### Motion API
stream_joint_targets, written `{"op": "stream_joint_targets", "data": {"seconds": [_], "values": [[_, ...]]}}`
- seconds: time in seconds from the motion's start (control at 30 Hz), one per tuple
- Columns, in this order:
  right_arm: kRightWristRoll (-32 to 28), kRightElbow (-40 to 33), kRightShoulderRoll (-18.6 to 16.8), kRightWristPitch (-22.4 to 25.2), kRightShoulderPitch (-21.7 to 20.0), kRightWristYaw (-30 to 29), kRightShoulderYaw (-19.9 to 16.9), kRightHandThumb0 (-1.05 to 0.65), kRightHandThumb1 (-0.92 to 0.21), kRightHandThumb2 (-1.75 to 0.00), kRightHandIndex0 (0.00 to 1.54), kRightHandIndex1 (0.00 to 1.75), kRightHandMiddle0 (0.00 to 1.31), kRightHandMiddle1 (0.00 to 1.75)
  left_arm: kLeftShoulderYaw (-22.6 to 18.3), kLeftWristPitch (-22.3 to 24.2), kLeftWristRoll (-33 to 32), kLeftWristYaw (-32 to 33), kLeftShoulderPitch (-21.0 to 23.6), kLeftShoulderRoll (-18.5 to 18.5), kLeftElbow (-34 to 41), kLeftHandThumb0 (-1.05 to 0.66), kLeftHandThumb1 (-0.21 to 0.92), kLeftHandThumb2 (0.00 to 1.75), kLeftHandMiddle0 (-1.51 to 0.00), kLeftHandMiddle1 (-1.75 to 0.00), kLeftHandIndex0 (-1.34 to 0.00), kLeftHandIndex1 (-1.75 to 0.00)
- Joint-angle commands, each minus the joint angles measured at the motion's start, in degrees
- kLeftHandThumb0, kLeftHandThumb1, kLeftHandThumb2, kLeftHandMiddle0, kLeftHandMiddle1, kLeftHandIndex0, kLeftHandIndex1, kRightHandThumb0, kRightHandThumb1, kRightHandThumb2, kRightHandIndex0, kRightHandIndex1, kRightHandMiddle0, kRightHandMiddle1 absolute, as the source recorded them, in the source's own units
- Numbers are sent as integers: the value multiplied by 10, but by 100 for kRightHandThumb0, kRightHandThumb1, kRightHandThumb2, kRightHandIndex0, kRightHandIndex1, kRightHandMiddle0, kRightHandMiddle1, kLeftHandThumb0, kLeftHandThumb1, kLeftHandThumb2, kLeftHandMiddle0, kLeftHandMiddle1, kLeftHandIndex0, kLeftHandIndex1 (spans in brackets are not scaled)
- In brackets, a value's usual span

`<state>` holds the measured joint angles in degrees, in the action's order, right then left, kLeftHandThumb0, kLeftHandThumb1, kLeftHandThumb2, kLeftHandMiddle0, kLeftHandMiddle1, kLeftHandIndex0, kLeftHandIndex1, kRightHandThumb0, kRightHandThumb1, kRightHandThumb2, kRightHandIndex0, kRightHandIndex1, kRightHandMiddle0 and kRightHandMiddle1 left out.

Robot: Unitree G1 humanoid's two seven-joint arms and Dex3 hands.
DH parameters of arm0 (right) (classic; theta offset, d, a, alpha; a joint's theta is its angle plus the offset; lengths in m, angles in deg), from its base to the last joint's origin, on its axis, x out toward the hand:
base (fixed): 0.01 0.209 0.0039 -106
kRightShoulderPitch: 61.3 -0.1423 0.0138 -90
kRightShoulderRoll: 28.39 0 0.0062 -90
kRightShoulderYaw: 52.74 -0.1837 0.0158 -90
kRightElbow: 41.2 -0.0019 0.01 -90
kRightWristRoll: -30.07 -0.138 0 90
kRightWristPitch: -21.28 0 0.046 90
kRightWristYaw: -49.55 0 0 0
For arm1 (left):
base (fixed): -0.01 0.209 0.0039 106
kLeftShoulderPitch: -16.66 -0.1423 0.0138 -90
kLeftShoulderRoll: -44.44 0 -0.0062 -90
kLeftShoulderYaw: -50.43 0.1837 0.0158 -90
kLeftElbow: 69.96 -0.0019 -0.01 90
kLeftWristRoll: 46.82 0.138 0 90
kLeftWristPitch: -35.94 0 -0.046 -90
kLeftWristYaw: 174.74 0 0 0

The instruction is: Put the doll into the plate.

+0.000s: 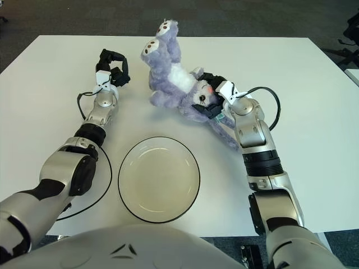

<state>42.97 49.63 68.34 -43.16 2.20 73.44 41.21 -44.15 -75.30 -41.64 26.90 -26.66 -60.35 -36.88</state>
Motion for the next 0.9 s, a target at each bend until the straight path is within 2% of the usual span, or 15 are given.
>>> {"op": "stream_joint_targets", "data": {"seconds": [0.0,0.23,0.53,0.87], "values": [[-24,-16,-6,18,-6,-4,-20,52,-19,-147,71,175,85,175,-5,-4,-4,-6,-11,10,-8,-39,70,83,-108,-175,-34,-175],[-66,-51,-7,42,-16,0,-49,50,-21,-144,69,175,84,175,-10,-3,-6,-11,-7,15,-26,-38,72,80,-109,-175,-32,-175],[-79,-137,10,68,-26,2,-55,50,-23,-142,68,175,82,175,-12,-7,-6,-16,-3,18,-43,-38,74,78,-108,-175,-31,-175],[-105,-167,14,55,-12,8,-55,49,-24,-141,67,175,79,175,-10,5,-4,-10,0,16,-44,-38,73,79,-106,-175,-32,-175]]}}
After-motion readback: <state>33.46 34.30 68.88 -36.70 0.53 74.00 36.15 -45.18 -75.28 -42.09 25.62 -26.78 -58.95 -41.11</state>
